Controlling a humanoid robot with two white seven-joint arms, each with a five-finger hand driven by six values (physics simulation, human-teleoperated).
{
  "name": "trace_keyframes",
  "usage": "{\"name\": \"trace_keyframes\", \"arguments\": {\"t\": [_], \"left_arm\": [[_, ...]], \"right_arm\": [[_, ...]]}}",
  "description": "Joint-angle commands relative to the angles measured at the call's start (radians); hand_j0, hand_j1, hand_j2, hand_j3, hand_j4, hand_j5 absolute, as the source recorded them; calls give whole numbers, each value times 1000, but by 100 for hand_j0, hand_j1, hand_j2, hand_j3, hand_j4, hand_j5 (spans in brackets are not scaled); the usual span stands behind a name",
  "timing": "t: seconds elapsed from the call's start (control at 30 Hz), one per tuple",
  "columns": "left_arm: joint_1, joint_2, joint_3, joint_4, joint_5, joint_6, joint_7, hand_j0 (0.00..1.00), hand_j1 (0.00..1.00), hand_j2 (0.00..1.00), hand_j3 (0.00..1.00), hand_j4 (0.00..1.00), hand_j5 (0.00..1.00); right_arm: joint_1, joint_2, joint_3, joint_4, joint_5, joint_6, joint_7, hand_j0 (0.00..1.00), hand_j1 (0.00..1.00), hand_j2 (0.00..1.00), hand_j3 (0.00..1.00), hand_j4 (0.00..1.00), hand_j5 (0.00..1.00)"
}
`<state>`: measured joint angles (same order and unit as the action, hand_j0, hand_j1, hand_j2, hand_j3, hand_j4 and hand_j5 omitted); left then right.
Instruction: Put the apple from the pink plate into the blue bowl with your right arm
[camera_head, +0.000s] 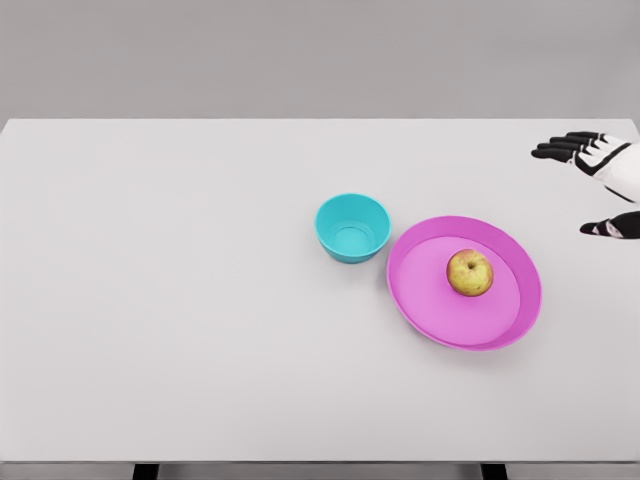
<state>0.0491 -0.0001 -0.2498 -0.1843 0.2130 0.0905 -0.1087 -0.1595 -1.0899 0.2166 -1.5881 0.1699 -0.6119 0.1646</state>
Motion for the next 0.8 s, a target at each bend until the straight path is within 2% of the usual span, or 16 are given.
{"name": "trace_keyframes", "arguments": {"t": [0.0, 0.1, 0.27, 0.33, 0.4, 0.47, 0.5, 0.53, 0.63, 0.7, 0.73, 0.77], "left_arm": [[0, 0, 0, 0, 0, 0, 0, 100, 100, 100, 100, 100, 100], [0, 0, 0, 0, 0, 0, 0, 100, 100, 100, 100, 100, 100], [0, 0, 0, 0, 0, 0, 0, 100, 100, 100, 100, 100, 100], [0, 0, 0, 0, 0, 0, 0, 100, 100, 100, 100, 100, 100], [0, 0, 0, 0, 0, 0, 0, 100, 100, 100, 100, 100, 100], [0, 0, 0, 0, 0, 0, 0, 100, 100, 100, 100, 100, 100], [0, 0, 0, 0, 0, 0, 0, 100, 100, 100, 100, 100, 100], [0, 0, 1, 0, 0, 0, 0, 100, 100, 100, 100, 100, 100], [0, 0, 0, 0, 0, 0, 0, 100, 100, 100, 100, 100, 100], [0, 0, 1, 0, 0, 0, 0, 100, 100, 100, 100, 100, 100], [0, 0, 0, 0, 0, 0, 0, 100, 100, 100, 100, 100, 100], [0, 0, 0, -1, 0, 0, 0, 100, 100, 100, 100, 100, 100]], "right_arm": [[-2, -1, 4, 2, -7, 1, -1, 100, 100, 100, 100, 100, 100], [2, -2, 10, -3, -9, 1, -2, 100, 100, 100, 100, 100, 100], [-2, -4, 93, -20, -6, 1, 6, 100, 100, 100, 100, 100, 100], [-26, -1, 93, -29, -6, 1, 189, 100, 100, 100, 100, 100, 100], [-110, 5, 95, -30, -7, 1, 384, 100, 100, 100, 100, 100, 100], [-130, 21, 95, -30, -10, 1, 446, 100, 100, 100, 100, 100, 100], [-136, 27, 95, -30, -10, 1, 446, 100, 100, 100, 100, 100, 100], [-146, 61, 98, -29, -12, 1, 446, 100, 100, 100, 100, 100, 100], [-158, 73, 124, -24, -9, 1, 446, 100, 100, 100, 100, 100, 100], [-265, 117, 243, 16, -7, 1, 446, 100, 100, 100, 100, 100, 100], [-299, 128, 282, 31, -7, 1, 446, 100, 100, 100, 100, 100, 100], [-301, 134, 290, 42, -6, 1, 446, 100, 100, 100, 100, 100, 100]]}}
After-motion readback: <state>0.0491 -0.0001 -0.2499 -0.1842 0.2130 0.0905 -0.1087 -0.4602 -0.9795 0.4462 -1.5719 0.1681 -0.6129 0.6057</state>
